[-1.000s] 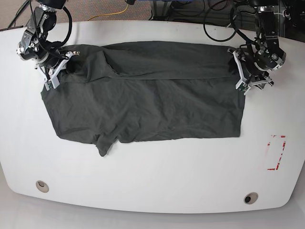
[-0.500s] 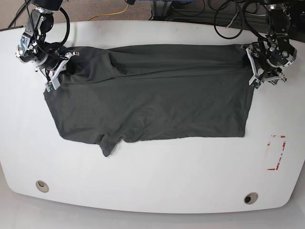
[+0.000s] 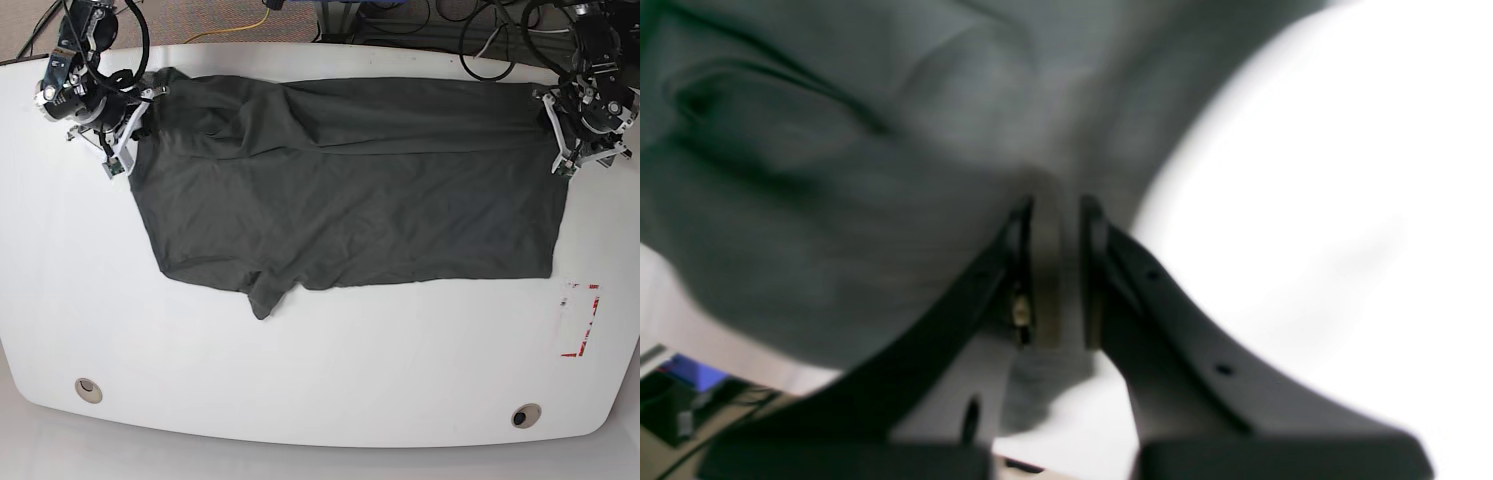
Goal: Layout the t-shirt on the table in an organized manner, then fold the t-shirt properly
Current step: 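Release the edge and move both grippers to the opposite shirt corners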
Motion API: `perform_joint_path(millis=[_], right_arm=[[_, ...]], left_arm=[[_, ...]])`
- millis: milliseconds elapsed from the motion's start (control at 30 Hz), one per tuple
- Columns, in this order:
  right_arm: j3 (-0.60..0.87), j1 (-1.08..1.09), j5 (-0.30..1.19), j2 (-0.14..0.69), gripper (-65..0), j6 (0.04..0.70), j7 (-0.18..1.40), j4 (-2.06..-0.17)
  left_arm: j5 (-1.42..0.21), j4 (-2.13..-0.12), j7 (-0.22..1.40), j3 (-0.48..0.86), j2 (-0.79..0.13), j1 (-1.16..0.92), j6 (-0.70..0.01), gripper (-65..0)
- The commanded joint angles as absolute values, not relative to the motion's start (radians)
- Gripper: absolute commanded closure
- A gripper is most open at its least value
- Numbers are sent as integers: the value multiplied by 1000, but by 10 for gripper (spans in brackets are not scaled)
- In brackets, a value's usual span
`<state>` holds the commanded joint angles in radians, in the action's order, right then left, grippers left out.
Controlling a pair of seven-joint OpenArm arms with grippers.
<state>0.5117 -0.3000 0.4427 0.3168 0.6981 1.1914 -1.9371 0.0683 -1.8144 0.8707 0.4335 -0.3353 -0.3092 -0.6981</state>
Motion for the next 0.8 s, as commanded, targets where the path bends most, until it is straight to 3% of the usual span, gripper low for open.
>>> perform_joint_path(millis=[367, 600, 667, 800], right_arm=[[506, -213, 438, 317, -49, 698, 1193, -1960], [440, -79, 437, 317, -52, 698, 1191, -1830], [429, -44, 437, 317, -82, 698, 1187, -1793], [403, 64, 437, 315, -217, 698, 1187, -1690]], left_arm=[[67, -1926, 911, 429, -329, -234, -698, -385], [77, -1920, 911, 450, -271, -90, -698, -385], [77, -1910, 911, 453, -266, -59, -698, -385], [76, -1845, 911, 453, -245, 25, -698, -389]])
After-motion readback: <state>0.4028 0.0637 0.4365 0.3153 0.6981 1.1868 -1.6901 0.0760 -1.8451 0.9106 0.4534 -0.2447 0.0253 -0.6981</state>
